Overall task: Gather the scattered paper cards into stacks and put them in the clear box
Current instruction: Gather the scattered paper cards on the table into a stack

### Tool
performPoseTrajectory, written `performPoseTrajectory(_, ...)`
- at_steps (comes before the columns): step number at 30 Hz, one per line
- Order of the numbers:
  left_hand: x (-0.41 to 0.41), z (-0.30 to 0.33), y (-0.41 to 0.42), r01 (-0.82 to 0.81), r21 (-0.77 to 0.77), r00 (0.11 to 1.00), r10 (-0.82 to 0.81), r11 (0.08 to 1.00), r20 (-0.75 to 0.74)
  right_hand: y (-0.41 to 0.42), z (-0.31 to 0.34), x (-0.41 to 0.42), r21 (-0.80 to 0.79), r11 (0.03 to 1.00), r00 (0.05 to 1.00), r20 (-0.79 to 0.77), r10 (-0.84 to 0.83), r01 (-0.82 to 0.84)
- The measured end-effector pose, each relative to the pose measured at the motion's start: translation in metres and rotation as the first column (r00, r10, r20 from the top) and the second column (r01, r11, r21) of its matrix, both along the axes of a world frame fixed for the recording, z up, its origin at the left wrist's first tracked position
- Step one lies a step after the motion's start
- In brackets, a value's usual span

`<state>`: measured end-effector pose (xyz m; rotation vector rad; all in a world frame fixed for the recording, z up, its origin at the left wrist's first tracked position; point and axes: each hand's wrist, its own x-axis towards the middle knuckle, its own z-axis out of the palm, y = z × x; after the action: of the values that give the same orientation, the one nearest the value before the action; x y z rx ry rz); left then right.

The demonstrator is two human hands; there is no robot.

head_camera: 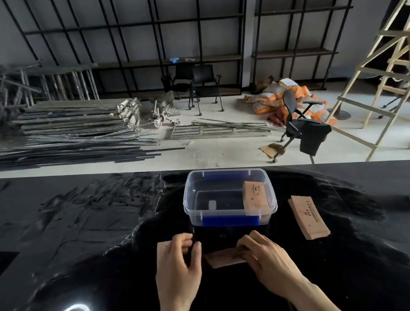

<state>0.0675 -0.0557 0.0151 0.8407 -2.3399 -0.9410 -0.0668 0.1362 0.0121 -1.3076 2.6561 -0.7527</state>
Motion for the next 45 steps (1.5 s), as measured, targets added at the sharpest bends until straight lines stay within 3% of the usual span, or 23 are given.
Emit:
performPoseTrajectory(3,0.015,-0.002,-0.029,-0.25,-0.211,0.92,0.3,0.945,0.253,-0.011,-0.001,0.003,0.003,1.0,1.0,0.01,0.021,-0.021)
performPoseTrajectory(5,0.023,-0.002,-0.04,-0.247,-0.261,0.82,0.345,0.933,0.457,-0.02,0.0,0.006,0.013,0.999,0.999,0.01,0.038,-0.038)
performPoseTrajectory(7,0.027,-0.003,-0.041,-0.188,-0.268,0.782,0.309,0.945,0.541,-0.027,0.002,0.007,0.023,0.999,0.999,0.01,0.048,-0.048)
performPoseTrajectory(11,0.024,0.0,-0.04,-0.144,-0.16,0.842,0.206,0.977,0.499,-0.033,0.004,0.008,0.029,0.997,0.997,0.022,0.07,-0.071)
performPoseTrajectory(14,0.021,0.0,-0.044,-0.09,0.047,0.934,0.068,0.995,0.351,-0.032,0.006,0.008,0.033,0.996,0.996,0.037,0.082,-0.084)
performPoseTrajectory(17,0.014,0.005,-0.045,0.034,0.091,0.978,-0.051,0.995,0.2,-0.03,0.007,0.008,0.03,0.994,0.993,0.059,0.103,-0.105)
performPoseTrajectory(23,-0.009,0.011,-0.024,0.323,0.144,0.937,-0.337,0.936,0.091,-0.027,0.005,0.009,-0.012,0.999,0.996,0.088,0.032,-0.031)
performPoseTrajectory(28,-0.024,0.014,0.001,0.431,0.172,0.895,-0.444,0.886,0.05,-0.02,0.0,0.008,-0.074,0.996,0.994,0.103,-0.035,0.042)
performPoseTrajectory(32,-0.025,0.014,0.006,0.478,0.164,0.852,-0.501,0.863,0.149,-0.015,0.0,0.005,-0.1,0.995,0.998,0.062,-0.008,0.014)
performPoseTrajectory(36,-0.026,0.02,0.001,0.514,-0.074,0.795,-0.442,0.855,0.415,-0.013,-0.001,0.005,-0.108,0.994,0.999,0.019,-0.027,0.029)
performPoseTrajectory(45,-0.035,0.024,0.013,0.564,-0.197,0.792,-0.456,0.802,0.406,-0.006,-0.001,-0.001,-0.027,1.0,1.0,-0.013,-0.006,0.006)
